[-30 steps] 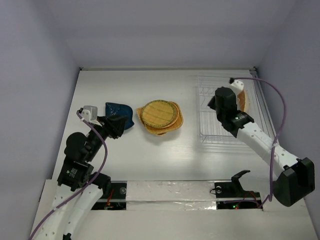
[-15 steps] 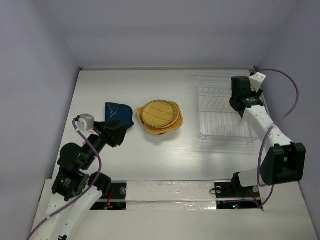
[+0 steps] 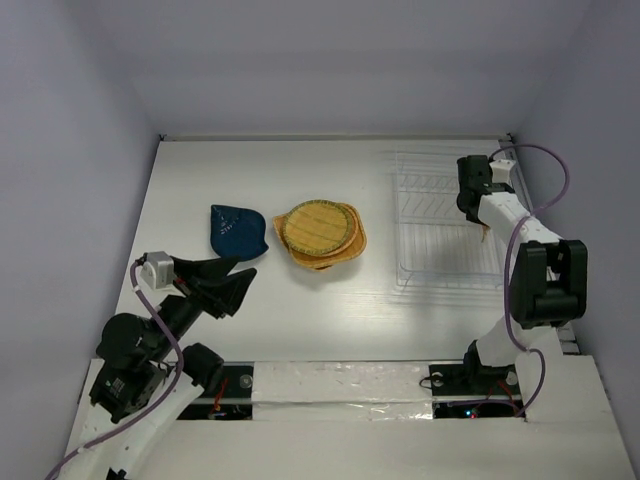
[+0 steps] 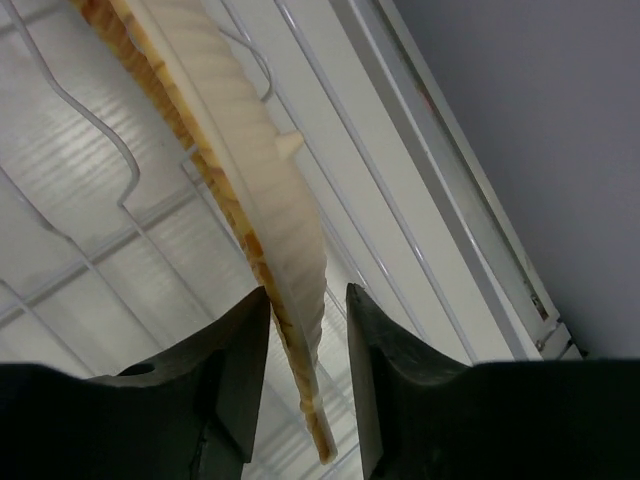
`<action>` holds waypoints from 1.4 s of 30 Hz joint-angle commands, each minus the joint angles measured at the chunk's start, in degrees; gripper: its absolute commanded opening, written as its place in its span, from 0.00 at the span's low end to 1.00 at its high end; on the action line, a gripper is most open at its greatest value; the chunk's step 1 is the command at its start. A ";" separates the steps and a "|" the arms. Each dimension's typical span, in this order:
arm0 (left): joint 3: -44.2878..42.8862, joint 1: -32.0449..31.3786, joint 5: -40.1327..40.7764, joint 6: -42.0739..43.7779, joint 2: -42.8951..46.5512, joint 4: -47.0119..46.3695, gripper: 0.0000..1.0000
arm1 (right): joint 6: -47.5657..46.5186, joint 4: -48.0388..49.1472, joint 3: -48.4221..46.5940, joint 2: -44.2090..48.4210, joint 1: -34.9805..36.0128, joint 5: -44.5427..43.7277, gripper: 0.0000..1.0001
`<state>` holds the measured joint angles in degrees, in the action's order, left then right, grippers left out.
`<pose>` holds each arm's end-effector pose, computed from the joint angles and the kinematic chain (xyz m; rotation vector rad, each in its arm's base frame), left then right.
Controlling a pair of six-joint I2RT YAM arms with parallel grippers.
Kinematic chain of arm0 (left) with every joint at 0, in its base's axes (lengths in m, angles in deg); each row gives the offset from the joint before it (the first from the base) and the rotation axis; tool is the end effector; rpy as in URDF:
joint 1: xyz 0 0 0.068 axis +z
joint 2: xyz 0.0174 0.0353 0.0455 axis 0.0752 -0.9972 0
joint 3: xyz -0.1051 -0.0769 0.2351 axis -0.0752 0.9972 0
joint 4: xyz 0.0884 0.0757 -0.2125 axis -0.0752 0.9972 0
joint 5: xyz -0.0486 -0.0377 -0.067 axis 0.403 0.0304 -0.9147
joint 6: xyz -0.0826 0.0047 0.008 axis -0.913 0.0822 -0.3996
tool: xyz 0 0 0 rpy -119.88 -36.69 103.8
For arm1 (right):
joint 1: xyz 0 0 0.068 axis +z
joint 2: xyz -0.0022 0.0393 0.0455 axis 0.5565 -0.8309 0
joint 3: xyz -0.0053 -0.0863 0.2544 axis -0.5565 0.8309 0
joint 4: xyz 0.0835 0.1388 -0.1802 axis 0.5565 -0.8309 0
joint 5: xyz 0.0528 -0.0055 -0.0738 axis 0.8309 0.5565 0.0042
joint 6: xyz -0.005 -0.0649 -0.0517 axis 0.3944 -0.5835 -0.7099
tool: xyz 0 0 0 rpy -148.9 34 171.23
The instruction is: Unload the plates from the dish rack
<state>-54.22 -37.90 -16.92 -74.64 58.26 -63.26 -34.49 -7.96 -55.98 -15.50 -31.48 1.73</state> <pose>0.0440 -0.0418 0.3601 0.2649 1.2585 -0.9204 0.3365 -0.0359 0.2240 0.5836 2.2887 -0.7910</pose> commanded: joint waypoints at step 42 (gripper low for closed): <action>0.45 -2.10 2.36 -0.74 2.33 -0.96 0.52 | 37.81 -45.80 -23.24 -15.55 11.21 -43.79 0.00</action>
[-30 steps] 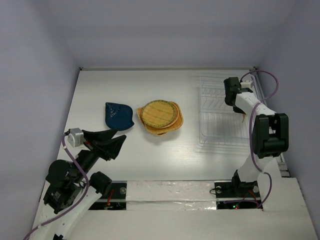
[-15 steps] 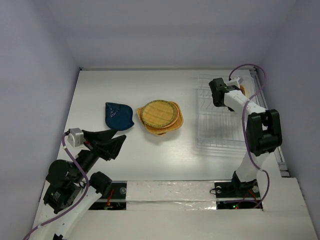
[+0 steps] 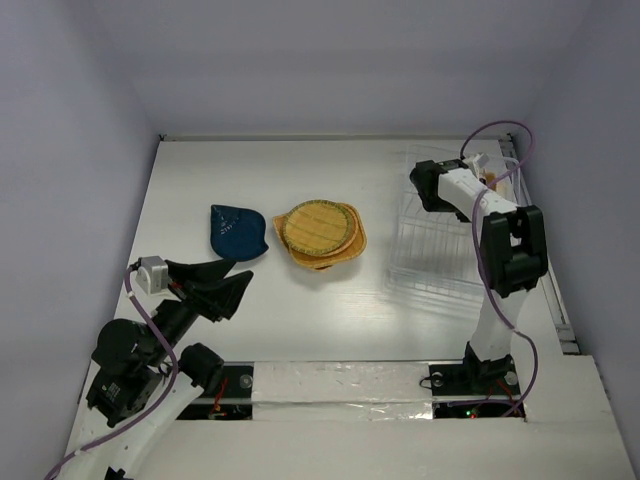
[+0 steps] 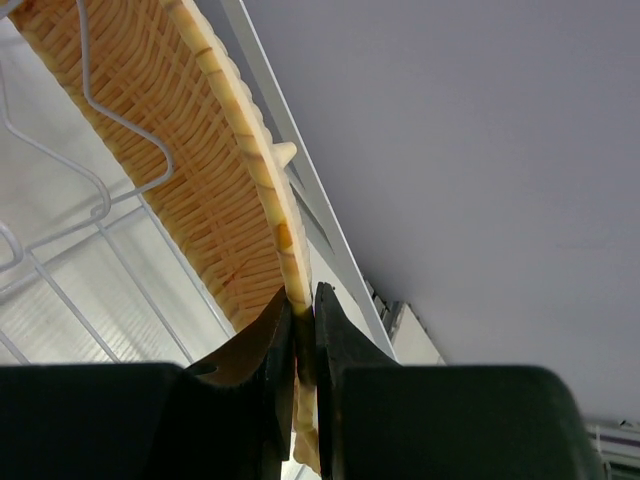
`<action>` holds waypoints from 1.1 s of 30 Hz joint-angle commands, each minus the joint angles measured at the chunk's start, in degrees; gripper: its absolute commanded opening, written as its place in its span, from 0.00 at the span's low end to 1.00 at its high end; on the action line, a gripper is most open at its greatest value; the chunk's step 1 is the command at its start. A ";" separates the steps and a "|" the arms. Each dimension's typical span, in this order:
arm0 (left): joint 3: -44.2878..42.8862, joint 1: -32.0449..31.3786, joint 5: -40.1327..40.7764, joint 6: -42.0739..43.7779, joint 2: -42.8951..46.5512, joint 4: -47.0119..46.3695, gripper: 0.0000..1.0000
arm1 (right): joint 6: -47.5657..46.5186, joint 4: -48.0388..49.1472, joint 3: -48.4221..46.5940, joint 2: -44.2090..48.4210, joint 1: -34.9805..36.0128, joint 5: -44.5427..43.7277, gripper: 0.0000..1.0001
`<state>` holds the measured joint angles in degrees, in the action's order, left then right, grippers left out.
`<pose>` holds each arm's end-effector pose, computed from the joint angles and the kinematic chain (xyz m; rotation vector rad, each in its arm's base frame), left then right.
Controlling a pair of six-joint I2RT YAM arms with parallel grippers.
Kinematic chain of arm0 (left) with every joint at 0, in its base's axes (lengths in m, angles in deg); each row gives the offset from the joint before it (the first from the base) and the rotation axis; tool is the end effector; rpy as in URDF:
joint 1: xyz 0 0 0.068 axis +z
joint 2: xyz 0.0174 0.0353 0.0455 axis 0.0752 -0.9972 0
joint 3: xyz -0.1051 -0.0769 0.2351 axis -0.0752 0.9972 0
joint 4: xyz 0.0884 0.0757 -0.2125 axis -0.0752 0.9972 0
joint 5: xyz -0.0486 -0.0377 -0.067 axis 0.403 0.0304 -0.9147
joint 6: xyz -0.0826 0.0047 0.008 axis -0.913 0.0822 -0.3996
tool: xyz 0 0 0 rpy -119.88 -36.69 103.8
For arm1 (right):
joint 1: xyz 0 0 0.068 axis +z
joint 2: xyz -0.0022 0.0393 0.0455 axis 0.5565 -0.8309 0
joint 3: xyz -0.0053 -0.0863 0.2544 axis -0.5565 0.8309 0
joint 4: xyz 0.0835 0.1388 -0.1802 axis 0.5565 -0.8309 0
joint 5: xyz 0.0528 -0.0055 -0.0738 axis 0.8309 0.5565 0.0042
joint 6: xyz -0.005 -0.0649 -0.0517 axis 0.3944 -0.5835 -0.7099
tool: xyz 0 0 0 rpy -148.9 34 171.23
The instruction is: Unload the plates from the dish rack
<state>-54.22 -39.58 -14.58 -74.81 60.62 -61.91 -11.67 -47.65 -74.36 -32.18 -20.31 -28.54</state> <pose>0.0374 -0.0357 0.3584 0.2431 1.2428 -0.9267 0.3392 0.0100 0.2272 0.4406 2.1518 -1.5008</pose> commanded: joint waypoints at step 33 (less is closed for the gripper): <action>0.80 0.11 -0.24 -1.09 -6.18 -2.75 0.52 | -31.82 58.04 19.66 31.27 -3.48 17.09 0.00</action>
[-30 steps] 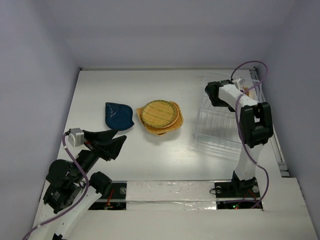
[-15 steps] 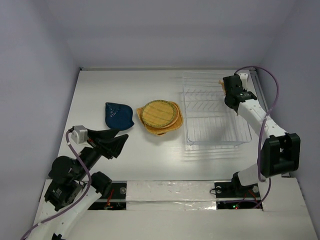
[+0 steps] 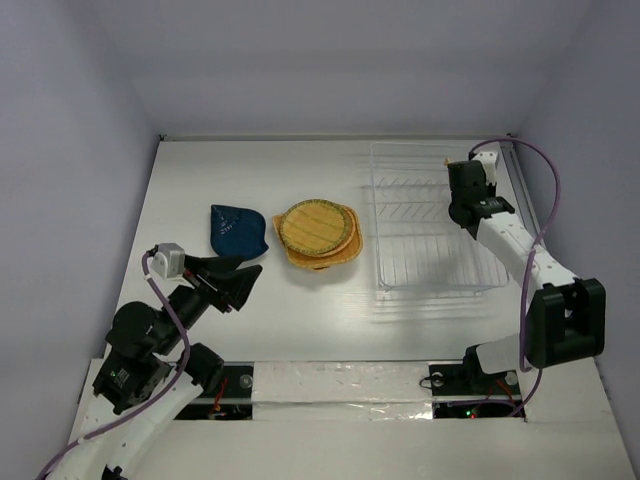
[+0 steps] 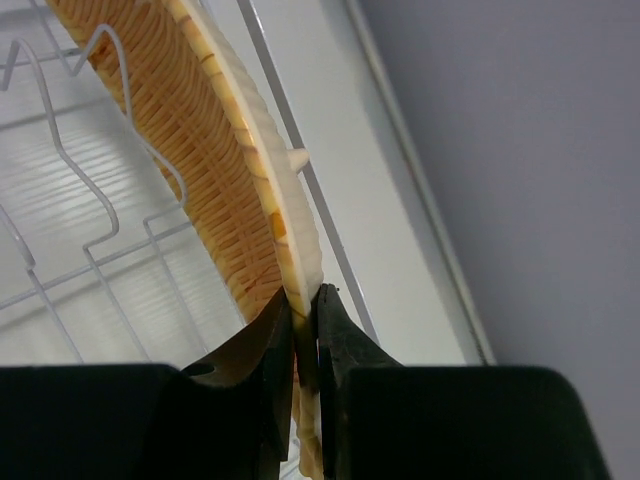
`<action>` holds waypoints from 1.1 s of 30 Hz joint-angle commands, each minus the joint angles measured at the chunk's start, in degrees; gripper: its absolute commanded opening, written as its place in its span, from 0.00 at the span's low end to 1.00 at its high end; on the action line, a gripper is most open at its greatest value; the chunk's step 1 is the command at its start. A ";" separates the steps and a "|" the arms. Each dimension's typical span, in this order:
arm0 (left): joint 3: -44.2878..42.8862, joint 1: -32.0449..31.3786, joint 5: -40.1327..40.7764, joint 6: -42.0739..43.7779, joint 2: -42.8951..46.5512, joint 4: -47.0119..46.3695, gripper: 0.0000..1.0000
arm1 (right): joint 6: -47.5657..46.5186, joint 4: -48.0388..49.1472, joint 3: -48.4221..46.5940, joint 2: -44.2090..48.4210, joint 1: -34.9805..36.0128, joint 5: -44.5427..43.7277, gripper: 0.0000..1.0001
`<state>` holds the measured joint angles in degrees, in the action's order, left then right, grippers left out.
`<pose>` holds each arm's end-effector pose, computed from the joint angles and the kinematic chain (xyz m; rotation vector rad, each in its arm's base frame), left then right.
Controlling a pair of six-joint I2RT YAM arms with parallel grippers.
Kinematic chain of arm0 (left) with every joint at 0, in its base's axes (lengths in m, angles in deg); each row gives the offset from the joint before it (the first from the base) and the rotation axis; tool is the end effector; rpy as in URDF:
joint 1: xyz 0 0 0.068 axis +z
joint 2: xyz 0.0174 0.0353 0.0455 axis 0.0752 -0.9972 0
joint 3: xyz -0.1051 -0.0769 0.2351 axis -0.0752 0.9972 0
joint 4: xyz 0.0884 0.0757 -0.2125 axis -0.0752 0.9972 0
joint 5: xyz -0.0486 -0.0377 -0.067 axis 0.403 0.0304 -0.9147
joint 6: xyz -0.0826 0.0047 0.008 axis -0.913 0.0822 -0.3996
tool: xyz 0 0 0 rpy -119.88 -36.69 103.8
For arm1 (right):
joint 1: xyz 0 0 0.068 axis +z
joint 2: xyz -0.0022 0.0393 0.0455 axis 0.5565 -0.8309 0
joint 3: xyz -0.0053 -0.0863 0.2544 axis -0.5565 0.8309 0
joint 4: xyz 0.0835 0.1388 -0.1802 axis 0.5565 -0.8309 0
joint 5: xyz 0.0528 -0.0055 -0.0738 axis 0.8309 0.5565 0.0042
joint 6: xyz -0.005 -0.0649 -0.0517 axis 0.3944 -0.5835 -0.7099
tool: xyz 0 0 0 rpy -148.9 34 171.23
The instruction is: Unload the plates from the dish rack
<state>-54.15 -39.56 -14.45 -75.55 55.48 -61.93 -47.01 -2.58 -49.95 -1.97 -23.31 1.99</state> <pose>0.0556 -0.0483 0.3543 0.2414 1.3395 -0.9199 0.3034 0.0061 0.2689 0.2566 2.1816 -0.7165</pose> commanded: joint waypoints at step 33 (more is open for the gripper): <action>0.82 0.62 -1.51 0.00 -2.54 -3.35 0.52 | -6.74 51.17 10.97 -8.60 4.69 -32.35 0.00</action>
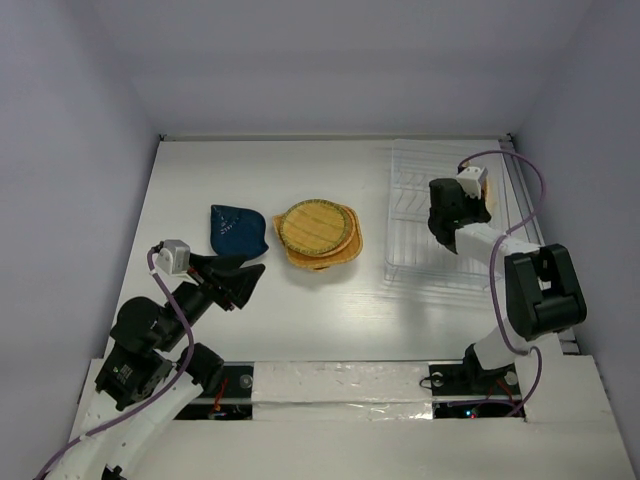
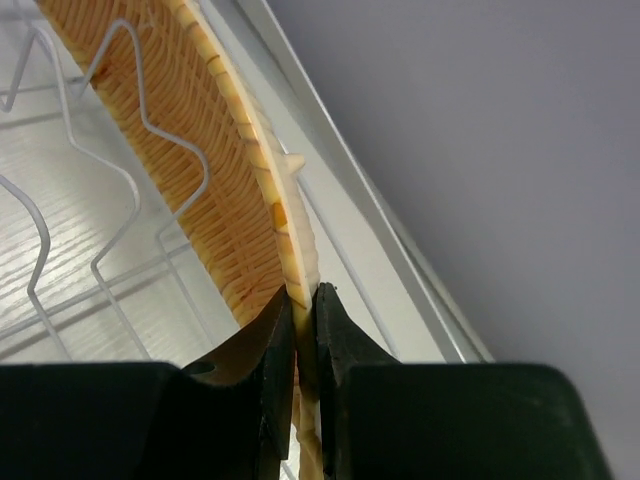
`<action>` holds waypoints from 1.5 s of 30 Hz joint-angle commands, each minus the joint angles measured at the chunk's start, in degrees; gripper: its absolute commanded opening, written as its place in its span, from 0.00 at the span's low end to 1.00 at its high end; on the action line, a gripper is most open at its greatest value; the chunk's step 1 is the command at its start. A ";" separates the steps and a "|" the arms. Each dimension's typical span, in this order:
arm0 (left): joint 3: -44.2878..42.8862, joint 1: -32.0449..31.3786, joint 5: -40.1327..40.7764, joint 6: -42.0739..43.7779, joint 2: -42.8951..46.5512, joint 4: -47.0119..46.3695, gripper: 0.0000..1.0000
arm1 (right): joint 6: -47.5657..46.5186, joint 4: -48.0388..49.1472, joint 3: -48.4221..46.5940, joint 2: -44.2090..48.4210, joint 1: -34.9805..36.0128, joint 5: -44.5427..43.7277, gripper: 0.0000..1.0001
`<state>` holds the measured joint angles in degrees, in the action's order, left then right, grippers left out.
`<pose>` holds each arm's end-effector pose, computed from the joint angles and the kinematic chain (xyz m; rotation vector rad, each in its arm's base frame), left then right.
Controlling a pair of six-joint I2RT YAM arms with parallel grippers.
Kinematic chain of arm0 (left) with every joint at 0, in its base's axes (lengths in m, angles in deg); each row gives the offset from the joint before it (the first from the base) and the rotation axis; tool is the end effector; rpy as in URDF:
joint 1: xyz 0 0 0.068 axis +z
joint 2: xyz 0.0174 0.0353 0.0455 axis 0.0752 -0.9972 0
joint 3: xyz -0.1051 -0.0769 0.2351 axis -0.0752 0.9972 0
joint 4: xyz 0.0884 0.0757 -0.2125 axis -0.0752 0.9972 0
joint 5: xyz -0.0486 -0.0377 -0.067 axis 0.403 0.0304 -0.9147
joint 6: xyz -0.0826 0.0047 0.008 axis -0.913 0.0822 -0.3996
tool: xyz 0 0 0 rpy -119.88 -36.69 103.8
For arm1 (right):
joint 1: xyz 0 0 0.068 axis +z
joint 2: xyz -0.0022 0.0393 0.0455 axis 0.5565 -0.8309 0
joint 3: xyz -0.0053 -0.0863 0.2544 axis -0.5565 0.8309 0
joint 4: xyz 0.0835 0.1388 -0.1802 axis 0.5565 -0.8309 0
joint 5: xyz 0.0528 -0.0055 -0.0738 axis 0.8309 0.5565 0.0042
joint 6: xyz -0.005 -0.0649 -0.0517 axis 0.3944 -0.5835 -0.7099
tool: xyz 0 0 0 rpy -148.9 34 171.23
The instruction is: Unload the plates from the dish rack
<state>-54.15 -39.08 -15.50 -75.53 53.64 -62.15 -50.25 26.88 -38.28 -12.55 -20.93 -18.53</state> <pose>0.0613 -0.0531 0.3530 0.2546 1.3680 -0.9190 0.3258 0.0080 0.2102 0.3978 1.9432 -1.0375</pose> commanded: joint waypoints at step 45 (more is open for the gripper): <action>0.82 0.66 -1.43 0.42 -1.41 -3.13 0.52 | 10.70 -22.38 -21.43 -1.81 -0.14 23.47 0.82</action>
<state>-54.15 -38.68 -16.17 -75.51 52.55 -62.34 -41.00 7.04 -54.52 -15.55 -18.85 -1.00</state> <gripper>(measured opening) 0.520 0.811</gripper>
